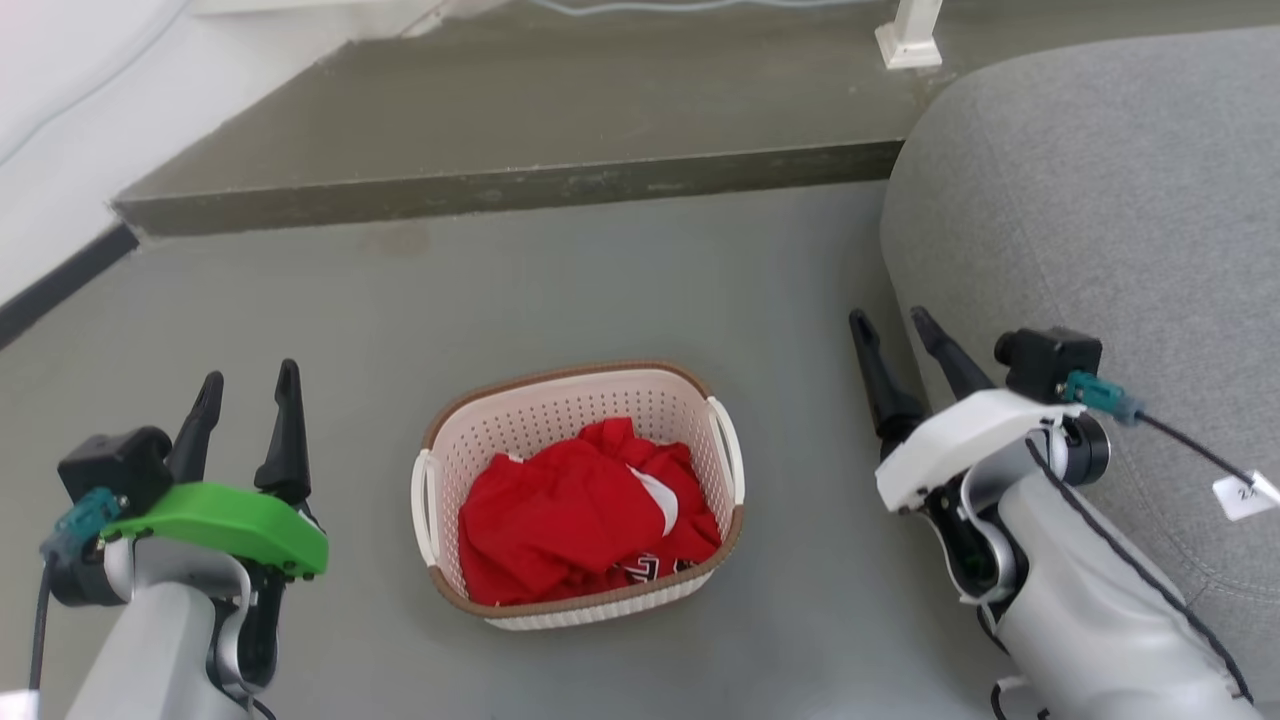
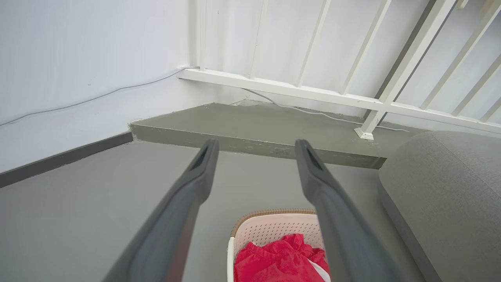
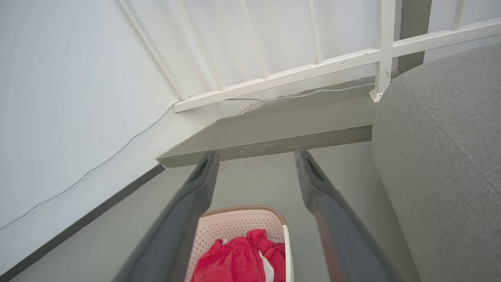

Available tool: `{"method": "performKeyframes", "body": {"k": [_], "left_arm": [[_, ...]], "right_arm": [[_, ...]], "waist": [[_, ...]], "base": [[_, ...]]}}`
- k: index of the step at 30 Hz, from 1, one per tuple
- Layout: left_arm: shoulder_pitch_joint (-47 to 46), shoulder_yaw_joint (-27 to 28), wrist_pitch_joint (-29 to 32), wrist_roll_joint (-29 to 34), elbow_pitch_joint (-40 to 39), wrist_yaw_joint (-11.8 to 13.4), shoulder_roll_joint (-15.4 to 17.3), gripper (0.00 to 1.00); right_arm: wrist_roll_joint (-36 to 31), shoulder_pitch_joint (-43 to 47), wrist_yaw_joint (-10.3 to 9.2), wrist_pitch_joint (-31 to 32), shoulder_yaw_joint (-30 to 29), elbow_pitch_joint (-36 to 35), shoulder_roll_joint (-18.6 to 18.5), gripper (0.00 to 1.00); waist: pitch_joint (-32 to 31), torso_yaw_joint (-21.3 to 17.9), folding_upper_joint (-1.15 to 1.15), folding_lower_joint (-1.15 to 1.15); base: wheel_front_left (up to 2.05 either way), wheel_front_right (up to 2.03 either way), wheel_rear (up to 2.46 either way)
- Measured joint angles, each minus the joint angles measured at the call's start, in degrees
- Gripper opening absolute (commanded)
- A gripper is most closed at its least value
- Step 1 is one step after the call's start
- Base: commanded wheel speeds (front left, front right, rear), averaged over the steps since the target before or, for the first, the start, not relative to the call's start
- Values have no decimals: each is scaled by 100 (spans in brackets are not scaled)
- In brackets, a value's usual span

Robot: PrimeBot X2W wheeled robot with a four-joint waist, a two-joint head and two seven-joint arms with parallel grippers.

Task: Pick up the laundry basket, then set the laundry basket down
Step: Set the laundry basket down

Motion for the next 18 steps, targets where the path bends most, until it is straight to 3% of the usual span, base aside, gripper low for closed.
{"method": "performKeyframes", "body": {"k": [18], "left_arm": [[889, 635, -15, 630, -1068, 25, -378, 100]], "right_arm": [[-753, 793, -123, 0, -367, -778, 76, 100]], "waist": [[-192, -29, 0, 0]], "base": [[0, 0, 0]]}}
